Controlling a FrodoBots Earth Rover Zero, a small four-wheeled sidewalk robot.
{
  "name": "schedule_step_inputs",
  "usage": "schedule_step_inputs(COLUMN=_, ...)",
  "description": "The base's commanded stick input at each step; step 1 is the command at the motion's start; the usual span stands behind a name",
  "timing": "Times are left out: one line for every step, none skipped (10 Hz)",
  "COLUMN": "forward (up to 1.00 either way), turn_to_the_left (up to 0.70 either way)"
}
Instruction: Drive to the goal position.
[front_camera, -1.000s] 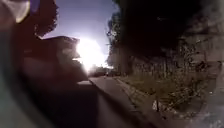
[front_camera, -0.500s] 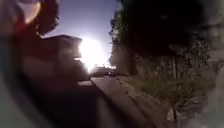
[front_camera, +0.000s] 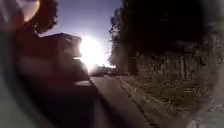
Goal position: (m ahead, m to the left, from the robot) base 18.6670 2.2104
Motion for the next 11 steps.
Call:
schedule_step_inputs(forward=0.85, turn_to_the_left=0.00)
schedule_step_inputs(forward=0.85, turn_to_the_left=0.00)
schedule_step_inputs(forward=0.85, turn_to_the_left=0.00)
schedule_step_inputs(forward=0.85, turn_to_the_left=0.02)
schedule_step_inputs(forward=0.85, turn_to_the_left=0.15)
schedule_step_inputs(forward=0.85, turn_to_the_left=0.17)
schedule_step_inputs(forward=0.85, turn_to_the_left=0.17)
schedule_step_inputs(forward=0.85, turn_to_the_left=0.00)
schedule_step_inputs(forward=0.85, turn_to_the_left=0.00)
schedule_step_inputs(forward=0.85, turn_to_the_left=0.00)
schedule_step_inputs(forward=0.85, turn_to_the_left=0.00)
